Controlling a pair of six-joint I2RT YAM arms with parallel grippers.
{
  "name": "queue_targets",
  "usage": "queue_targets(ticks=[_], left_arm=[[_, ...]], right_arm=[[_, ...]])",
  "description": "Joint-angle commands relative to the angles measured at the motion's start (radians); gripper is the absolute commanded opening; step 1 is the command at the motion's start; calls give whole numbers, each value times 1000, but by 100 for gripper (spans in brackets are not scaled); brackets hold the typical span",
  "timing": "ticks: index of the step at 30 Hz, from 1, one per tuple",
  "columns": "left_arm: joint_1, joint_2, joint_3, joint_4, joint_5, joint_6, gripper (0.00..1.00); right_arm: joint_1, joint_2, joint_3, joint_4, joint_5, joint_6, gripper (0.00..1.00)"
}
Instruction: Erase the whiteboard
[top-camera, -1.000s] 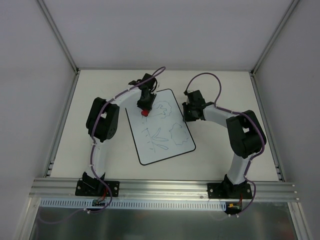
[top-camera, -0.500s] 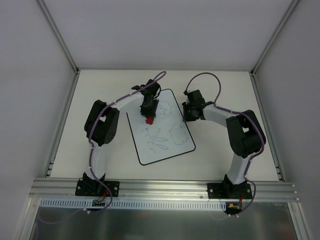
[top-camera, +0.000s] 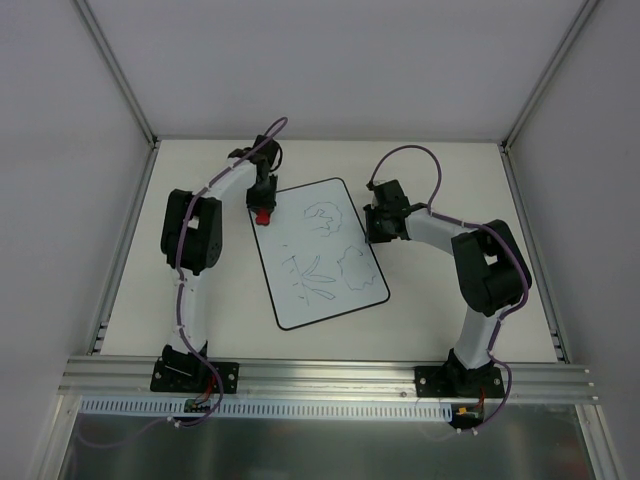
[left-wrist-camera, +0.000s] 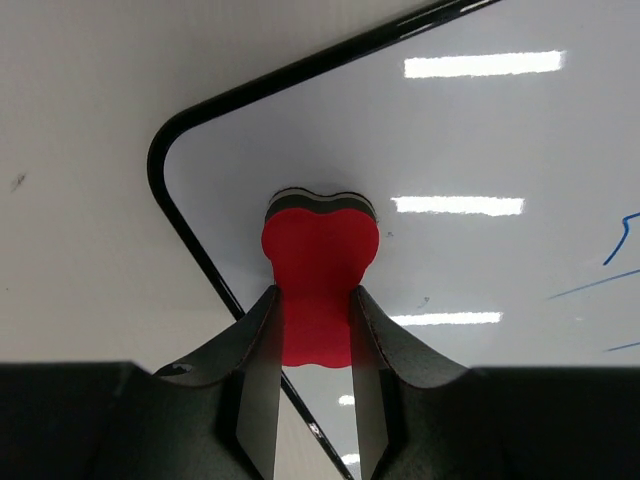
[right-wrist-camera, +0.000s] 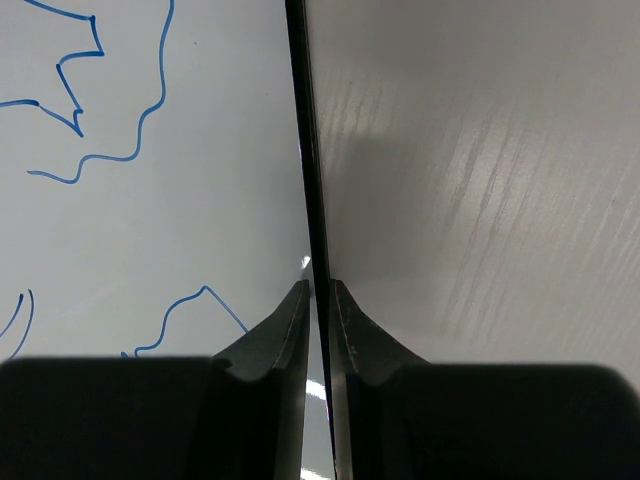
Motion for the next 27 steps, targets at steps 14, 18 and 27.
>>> queue_targets(ticks=[14,18,27], left_arm=[[-239,44,-50,-59,160,-8,0],[-254,-4,-116,-59,198,-49,0],[-83,-61,-179,-59,108,-77,0]], right_arm=[[18,56,-27,-121,25,-2,14],[18,56,-27,-119,26,-2,14],[16,55,-28,-119,31,-2,14]])
